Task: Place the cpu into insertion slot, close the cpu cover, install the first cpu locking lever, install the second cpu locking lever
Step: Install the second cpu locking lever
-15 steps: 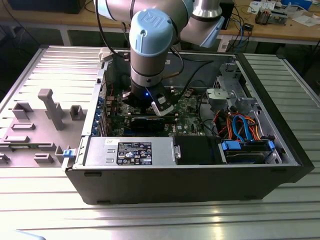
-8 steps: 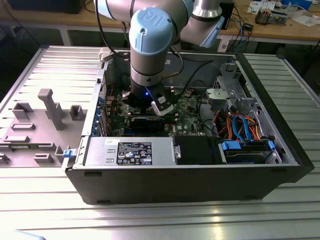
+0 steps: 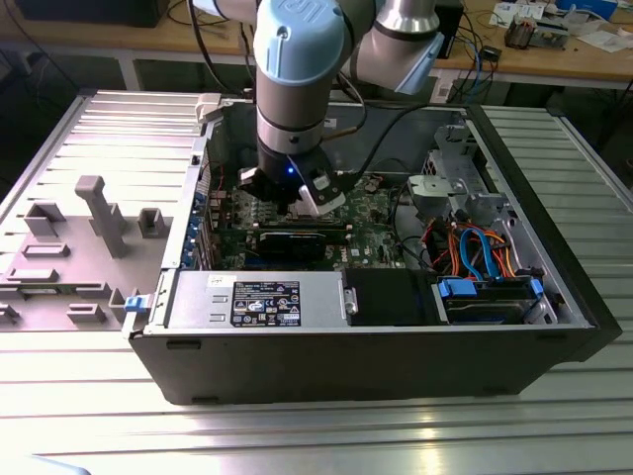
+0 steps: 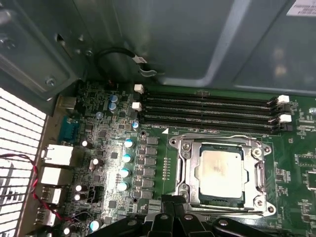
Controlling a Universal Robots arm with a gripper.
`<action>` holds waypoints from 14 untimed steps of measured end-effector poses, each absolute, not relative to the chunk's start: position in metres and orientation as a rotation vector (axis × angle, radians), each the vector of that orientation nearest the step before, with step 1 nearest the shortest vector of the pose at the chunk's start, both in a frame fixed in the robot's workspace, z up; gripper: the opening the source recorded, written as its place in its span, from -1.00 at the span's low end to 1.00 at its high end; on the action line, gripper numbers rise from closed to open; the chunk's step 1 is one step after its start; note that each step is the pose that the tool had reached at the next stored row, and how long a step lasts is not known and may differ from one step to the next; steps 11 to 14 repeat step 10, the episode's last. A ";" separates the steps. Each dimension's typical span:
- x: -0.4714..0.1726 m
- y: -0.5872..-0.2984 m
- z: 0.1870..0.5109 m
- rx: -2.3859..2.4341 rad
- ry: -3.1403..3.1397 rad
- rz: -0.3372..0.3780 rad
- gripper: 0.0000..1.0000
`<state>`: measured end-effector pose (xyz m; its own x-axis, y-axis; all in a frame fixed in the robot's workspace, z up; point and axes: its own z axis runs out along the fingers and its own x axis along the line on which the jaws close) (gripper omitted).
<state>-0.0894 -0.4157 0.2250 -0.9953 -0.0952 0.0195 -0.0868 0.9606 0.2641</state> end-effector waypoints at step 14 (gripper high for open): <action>-0.089 -0.416 0.226 0.143 -3.078 -0.418 -0.79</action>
